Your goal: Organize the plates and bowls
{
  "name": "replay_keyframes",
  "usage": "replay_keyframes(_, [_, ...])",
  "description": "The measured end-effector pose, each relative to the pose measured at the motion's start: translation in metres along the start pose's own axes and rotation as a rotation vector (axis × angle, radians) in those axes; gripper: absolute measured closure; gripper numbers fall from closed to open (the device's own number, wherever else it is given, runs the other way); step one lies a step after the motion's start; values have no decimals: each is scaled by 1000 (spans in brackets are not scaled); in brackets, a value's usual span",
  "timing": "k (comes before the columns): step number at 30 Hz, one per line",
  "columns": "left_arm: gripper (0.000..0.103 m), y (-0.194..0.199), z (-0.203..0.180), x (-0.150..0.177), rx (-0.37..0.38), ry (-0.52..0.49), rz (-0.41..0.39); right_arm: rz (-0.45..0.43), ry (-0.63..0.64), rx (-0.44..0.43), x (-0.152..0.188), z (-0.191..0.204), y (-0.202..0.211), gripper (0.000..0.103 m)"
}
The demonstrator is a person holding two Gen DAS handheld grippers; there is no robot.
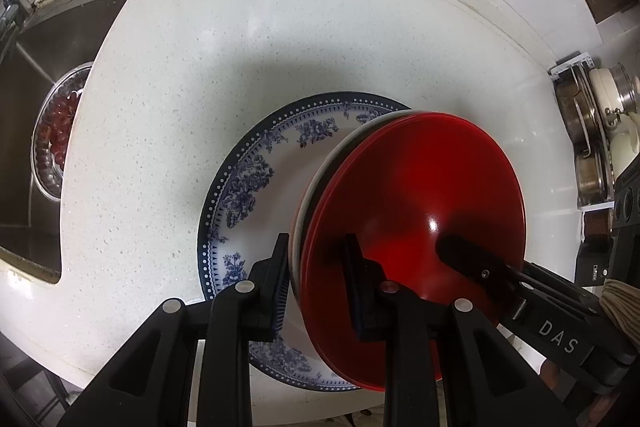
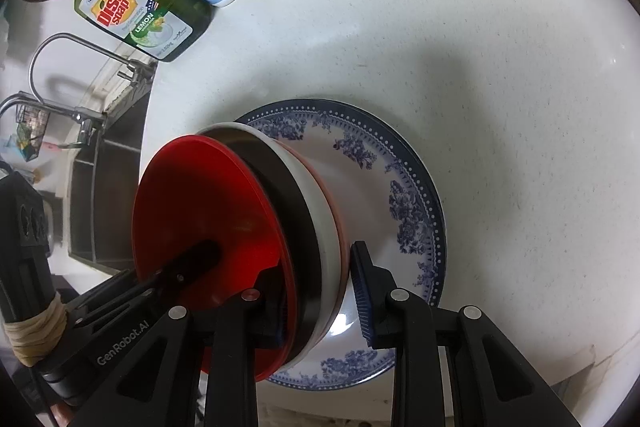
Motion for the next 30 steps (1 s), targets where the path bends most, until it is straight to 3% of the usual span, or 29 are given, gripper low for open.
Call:
replay_keyframes(3, [76, 0, 1, -1, 2, 5, -7, 3, 9, -6, -1, 1, 0, 74])
replay_keyframes(7, [46, 9, 7, -4, -46, -5, -71, -24, 44, 12, -4, 3, 3, 72])
replay_keyframes(11, [41, 32, 16, -7, -131, -11, -164, -107, 70, 106, -8, -3, 24, 58])
replay_keyframes(19, [26, 87, 3, 7, -175, -86, -355, -295, 81, 112, 8, 0, 76, 56])
replay_keyframes(22, [16, 103, 4, 16, -201, -112, -441, -424, 69, 186, 17, -12, 104, 43])
replay_keyframes(24, [15, 109, 3, 23, -233, -133, -491, -509, 56, 224, 24, -19, 120, 33])
replay_keyframes(30, [14, 120, 0, 59, -283, -157, -582, -608, 108, 243, 51, -25, 133, 29])
Point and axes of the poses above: each gripper's, at about its wrist camera, not at the fingertips, and y roughly against the way its jaws point, z to its left, x to its underside, the point moved 10 cm from there along -y, roughly the way its jaws point, and after that the axes turned 5 degrees about z, right-handed, at the moved point
